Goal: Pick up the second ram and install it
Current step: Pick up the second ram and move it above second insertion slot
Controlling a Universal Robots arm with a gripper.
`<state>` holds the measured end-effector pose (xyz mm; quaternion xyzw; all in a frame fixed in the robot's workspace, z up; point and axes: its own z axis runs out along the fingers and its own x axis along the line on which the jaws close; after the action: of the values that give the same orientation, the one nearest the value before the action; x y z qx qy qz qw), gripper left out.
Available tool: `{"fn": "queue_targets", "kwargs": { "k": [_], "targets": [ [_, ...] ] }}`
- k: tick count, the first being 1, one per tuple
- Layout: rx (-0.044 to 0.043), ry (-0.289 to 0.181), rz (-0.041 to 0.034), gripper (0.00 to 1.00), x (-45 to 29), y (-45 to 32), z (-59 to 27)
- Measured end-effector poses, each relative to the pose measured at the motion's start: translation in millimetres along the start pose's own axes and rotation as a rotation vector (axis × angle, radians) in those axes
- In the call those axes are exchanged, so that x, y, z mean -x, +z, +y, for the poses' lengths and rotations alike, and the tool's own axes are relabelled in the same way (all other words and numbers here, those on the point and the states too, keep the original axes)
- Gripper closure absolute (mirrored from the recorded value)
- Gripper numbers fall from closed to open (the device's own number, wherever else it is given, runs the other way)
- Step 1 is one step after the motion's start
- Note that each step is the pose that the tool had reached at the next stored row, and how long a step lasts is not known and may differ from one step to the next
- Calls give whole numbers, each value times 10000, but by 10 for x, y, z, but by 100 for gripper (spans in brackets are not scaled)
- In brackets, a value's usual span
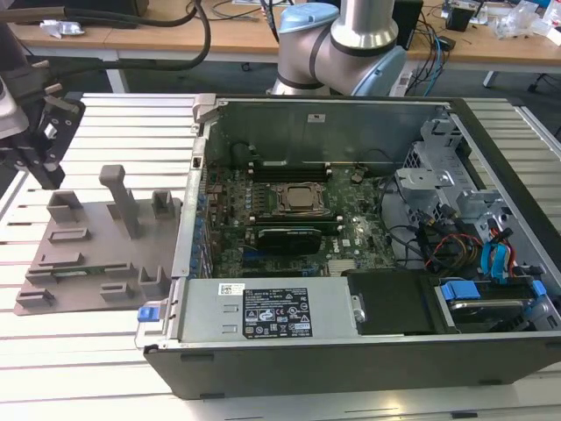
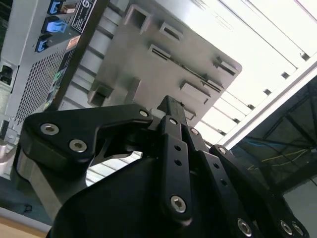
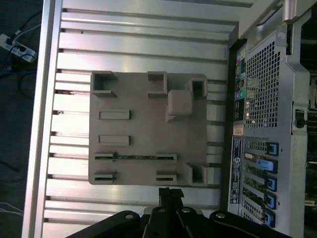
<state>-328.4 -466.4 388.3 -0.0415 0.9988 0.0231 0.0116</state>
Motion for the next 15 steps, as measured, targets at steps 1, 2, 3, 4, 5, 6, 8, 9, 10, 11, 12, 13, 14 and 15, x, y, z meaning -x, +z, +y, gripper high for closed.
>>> {"fn": "queue_targets", "kwargs": {
  "k": [1, 2, 3, 4, 5, 6, 8, 9, 10, 11, 12, 13, 14, 15],
  "targets": [
    [9, -360, 17, 90, 0, 0, 0],
    [15, -595, 27, 90, 0, 0, 0],
    [21, -837, 38, 90, 0, 0, 0],
    [26, -1029, 46, 90, 0, 0, 0],
    [29, -1138, 51, 90, 0, 0, 0],
    [32, -1250, 56, 90, -1, 0, 0],
    [34, -1335, 60, 90, -3, 0, 0],
    [34, -1349, 61, 90, -3, 0, 0],
    [34, -1354, 62, 90, -3, 0, 0],
    [34, -1361, 63, 90, -3, -1, 0],
    [34, -1366, 62, 90, -3, 0, 0],
    [35, -1382, 63, 90, -3, 0, 0],
    [36, -1453, 66, 90, -3, 0, 0],
    [39, -1578, 72, 90, -4, 0, 0]
  ]
}}
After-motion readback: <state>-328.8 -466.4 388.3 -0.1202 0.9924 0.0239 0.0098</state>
